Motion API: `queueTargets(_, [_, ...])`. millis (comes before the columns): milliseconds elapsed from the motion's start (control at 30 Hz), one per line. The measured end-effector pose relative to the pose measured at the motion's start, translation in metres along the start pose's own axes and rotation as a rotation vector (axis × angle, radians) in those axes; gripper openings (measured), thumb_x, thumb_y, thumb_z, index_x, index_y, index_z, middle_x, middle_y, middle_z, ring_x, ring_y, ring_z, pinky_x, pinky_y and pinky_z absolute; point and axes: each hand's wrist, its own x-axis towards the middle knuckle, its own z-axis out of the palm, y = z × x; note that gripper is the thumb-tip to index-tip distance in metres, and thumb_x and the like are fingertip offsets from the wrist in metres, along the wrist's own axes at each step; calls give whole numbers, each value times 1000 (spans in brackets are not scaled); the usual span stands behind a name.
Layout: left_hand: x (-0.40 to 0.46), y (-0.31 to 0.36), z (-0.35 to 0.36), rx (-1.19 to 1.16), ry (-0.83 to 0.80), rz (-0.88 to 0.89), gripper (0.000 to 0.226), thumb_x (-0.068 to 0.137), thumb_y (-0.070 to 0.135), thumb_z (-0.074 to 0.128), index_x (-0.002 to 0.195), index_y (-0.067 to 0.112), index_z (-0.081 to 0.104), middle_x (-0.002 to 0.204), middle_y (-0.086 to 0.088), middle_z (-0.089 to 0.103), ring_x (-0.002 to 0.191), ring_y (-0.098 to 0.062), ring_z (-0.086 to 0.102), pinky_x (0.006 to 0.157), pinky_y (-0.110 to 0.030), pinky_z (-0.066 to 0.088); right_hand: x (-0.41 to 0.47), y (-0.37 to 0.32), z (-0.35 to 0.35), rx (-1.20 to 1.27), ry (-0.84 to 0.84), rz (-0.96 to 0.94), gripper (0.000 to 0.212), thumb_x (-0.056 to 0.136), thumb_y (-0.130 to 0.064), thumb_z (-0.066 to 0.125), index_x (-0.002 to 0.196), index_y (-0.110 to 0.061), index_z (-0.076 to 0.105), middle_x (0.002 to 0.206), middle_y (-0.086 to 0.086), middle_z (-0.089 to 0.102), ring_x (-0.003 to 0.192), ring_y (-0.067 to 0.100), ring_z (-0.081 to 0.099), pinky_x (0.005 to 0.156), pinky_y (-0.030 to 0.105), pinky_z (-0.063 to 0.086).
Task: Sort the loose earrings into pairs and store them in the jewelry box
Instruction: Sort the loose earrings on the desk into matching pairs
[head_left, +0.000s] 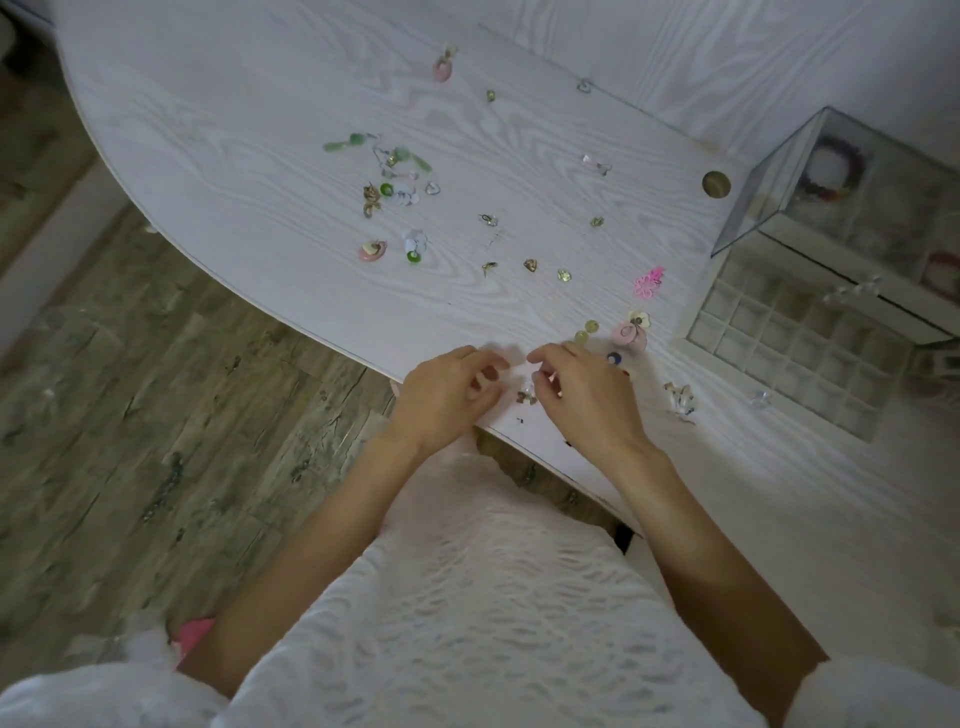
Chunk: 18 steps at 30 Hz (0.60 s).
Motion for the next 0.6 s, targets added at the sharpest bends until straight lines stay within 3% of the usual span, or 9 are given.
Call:
queueTargets(133, [7,-27,-41,87,212,4,21,89,34,50,102,27,64,85,11,65,77,-9,58,62,-24,45,40,-5,-18,-52,-43,-151,23,94,-16,47,112,-14,62,100,4,65,80,22,62,65,37,53])
queueTargets(267, [25,-65,-69,136,372,-156,19,88,26,56,104,22,65,90,5,66,85,-17,58,70,-29,45,93,-8,-21,-94,-10,-196,22,92,-14,50,110,-12,63,106,5,63,100,24,54,72,34,48])
queueTargets(433, [65,-91,-84,177,382,-241,32,84,23,62,114,15,60,105,-7,65,98,-30,55,83,-38,41,163,-14,-7,-55,-37,-177,27,89,-8,53,114,-11,62,117,6,58,110,26,46,90,34,43])
queueTargets(600, [96,-74,-68,397,287,-196,33,82,35,52,106,16,65,98,-4,68,91,-30,57,76,-38,38,228,-41,9,-54,-69,-345,29,88,-6,52,115,-14,63,116,7,58,109,28,46,94,35,41])
